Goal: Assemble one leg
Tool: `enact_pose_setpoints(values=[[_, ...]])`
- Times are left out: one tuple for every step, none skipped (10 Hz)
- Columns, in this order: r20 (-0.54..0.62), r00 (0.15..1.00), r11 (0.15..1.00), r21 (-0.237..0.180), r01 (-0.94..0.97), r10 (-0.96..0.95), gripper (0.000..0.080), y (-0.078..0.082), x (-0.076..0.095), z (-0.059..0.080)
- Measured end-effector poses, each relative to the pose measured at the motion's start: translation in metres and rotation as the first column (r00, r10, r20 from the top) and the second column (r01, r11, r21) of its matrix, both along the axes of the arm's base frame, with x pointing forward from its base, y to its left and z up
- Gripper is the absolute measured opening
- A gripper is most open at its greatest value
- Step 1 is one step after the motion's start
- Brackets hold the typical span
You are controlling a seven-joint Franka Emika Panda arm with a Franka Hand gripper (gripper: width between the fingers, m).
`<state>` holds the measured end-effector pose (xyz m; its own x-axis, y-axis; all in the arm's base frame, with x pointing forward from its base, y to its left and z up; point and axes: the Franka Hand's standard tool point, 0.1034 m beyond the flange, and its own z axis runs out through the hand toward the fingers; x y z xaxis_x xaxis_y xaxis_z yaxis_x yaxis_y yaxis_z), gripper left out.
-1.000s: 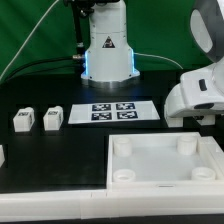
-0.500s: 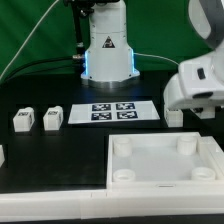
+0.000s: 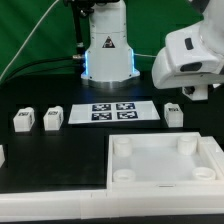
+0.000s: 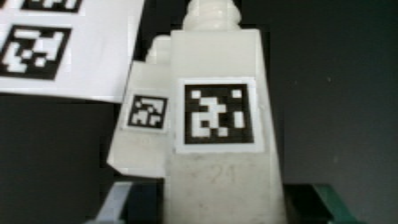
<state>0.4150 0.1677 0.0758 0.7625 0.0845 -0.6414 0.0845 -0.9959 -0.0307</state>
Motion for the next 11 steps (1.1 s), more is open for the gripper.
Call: enact_pose_setpoints(values=[[0.014,1.0,1.0,0.002,0.001,-0.001,0.0291,0.0,0.001,0.001],[0.084,0.996,1.0,0.014,0.006,-0.008,0.0291,0.002,0.008,-0.003],[0.216,0.976,0.999,0.035,0.012,-0.019,0.0291,0.005,0.015,-0.003],[0.297,0.955,0.999,0.045,0.011,-0.024,0.0291,0.003,0.012,-0.002],[0.347,0.937,0.999,0.054,0.01,-0.028,0.0291,0.003,0.011,-0.003],[0.457,0.888,0.997,0.079,0.01,-0.045,0.0291,0.006,0.02,-0.003],[0.509,0.861,0.995,0.093,-0.031,-0.021,0.0291,-0.001,0.024,0.003],[0.603,0.796,0.993,0.11,-0.034,-0.04,0.0291,-0.008,0.042,0.016],[0.69,0.723,0.991,0.122,-0.058,-0.043,0.0291,-0.016,0.056,0.028],[0.702,0.712,0.99,0.117,-0.08,-0.025,0.0291,-0.027,0.063,0.033],[0.701,0.713,0.991,0.114,-0.075,-0.027,0.0291,-0.039,0.078,0.041]])
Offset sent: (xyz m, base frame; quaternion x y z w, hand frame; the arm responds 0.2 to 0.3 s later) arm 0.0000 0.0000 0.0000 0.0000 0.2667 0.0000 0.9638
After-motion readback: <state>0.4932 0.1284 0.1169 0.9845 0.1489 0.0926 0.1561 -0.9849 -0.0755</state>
